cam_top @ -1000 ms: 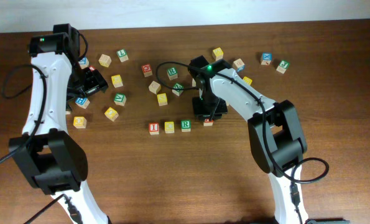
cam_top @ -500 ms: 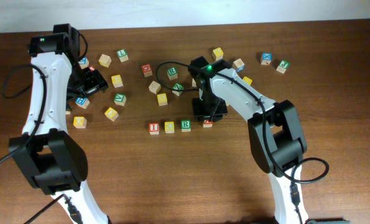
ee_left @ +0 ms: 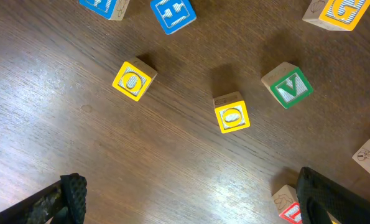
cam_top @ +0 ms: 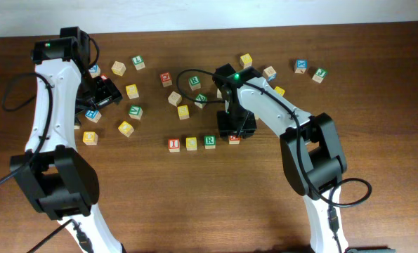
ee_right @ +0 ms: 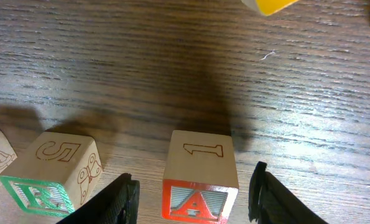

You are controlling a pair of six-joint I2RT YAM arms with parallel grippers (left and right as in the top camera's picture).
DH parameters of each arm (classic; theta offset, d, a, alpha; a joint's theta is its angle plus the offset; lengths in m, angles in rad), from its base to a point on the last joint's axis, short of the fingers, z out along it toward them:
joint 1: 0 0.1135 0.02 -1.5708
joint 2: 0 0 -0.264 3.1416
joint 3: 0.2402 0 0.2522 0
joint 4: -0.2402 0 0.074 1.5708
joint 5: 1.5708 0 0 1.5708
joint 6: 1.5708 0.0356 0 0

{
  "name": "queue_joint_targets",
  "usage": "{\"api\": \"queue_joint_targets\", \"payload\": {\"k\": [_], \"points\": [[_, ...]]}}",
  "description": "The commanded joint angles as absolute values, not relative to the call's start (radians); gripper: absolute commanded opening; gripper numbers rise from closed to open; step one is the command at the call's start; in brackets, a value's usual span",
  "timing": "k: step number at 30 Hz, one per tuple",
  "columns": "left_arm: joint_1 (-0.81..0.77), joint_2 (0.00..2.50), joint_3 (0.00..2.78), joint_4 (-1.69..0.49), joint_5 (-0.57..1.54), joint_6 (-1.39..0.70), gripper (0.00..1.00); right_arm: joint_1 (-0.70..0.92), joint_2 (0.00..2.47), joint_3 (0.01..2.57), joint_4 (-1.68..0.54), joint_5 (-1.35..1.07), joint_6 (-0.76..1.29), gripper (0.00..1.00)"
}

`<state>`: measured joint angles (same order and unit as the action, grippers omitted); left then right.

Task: Spell out ICRA
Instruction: 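Open the right gripper and raise it off the A block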

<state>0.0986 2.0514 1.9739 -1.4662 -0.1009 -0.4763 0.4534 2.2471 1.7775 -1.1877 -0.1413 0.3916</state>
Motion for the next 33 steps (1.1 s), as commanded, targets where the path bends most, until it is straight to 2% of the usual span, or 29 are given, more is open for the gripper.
{"api": "queue_joint_targets", "payload": {"k": [1,5,9,11,13,16,18,19,21,29,33], "points": [[0.103,2.044,1.979,-1.467,-0.094,-0.478,0.99,0.458,2.236,1.831,-1.228,-0.147,0.401,0.52],[0.103,2.044,1.979,-1.467,-0.094,-0.478,0.99,0.458,2.228,1.934,-1.325,-0.145,0.397,0.55],[0.103,2.044,1.979,-1.467,-0.094,-0.478,0.99,0.457,2.222,2.113,-1.511,-0.092,0.387,0.57],[0.103,2.044,1.979,-1.467,-0.094,-0.478,0.99,0.457,2.216,2.182,-1.559,-0.155,0.268,0.62],[0.103,2.044,1.979,-1.467,-0.094,-0.478,0.99,0.443,2.216,2.229,-1.594,-0.315,0.119,0.66],[0.103,2.044,1.979,-1.467,-0.094,-0.478,0.99,0.388,2.217,2.228,-1.635,-0.601,-0.074,0.66],[0.103,2.044,1.979,-1.467,-0.094,-0.478,0.99,0.348,2.217,2.228,-1.654,-0.71,-0.133,0.66],[0.103,2.044,1.979,-1.467,-0.094,-0.478,0.99,0.329,2.217,2.228,-1.661,-0.716,-0.135,0.67],[0.103,2.044,1.979,-1.467,-0.094,-0.478,0.99,0.291,2.217,2.228,-1.69,-0.743,-0.166,0.76],[0.103,2.044,1.979,-1.467,-0.094,-0.478,0.99,0.268,2.217,2.226,-1.699,-0.769,-0.207,0.77],[0.103,2.044,1.979,-1.467,-0.094,-0.478,0.99,0.268,2.217,2.226,-1.699,-0.813,-0.258,0.84]]}}
